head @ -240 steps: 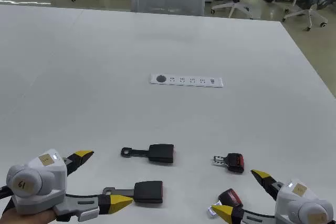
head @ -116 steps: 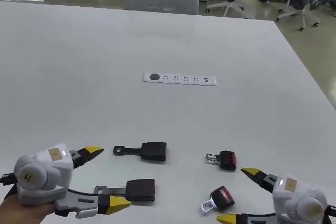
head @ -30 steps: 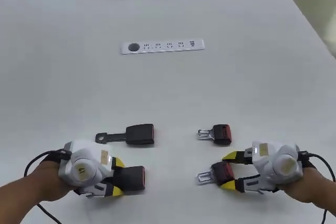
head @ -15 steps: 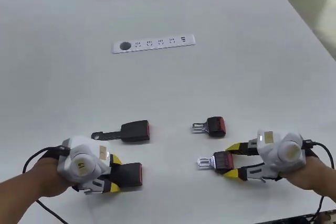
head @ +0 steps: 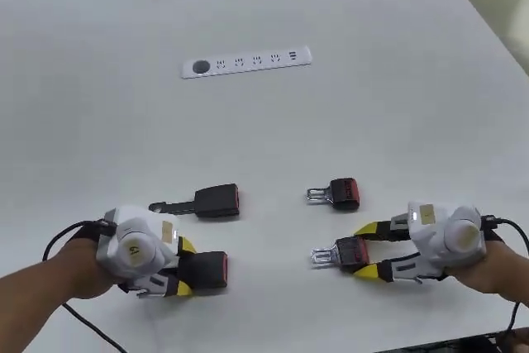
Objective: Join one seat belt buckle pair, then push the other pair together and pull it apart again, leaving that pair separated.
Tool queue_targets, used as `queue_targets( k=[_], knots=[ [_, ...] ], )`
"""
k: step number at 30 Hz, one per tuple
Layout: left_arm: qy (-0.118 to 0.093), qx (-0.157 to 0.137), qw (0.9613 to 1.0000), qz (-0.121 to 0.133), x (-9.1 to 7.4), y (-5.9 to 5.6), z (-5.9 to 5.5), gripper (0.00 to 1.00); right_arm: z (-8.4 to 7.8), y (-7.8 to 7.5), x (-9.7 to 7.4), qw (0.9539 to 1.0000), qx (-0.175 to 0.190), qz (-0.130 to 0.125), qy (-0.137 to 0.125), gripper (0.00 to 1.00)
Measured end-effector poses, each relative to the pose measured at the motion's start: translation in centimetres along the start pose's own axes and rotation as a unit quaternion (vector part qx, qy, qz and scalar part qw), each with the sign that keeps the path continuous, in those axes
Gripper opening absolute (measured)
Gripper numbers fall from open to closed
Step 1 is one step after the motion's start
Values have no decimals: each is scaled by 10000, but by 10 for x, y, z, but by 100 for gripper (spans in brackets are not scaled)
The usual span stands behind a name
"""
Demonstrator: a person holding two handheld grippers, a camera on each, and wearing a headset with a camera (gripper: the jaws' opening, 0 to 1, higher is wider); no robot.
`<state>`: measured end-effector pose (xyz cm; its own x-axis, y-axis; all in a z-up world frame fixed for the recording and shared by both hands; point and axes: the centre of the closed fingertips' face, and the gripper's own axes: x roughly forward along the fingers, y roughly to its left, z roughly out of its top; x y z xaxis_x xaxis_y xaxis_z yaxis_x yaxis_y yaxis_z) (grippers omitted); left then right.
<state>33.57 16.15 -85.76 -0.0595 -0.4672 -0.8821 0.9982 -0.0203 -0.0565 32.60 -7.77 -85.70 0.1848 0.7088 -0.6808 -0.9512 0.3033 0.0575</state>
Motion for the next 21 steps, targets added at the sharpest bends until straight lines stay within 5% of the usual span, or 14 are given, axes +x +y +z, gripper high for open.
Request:
queue_targets(
  k=[21],
  knots=[
    [209,-13,9998,-58,0,0,-1,32,31,18,32,9962,371,-117,-781,33]
  ],
)
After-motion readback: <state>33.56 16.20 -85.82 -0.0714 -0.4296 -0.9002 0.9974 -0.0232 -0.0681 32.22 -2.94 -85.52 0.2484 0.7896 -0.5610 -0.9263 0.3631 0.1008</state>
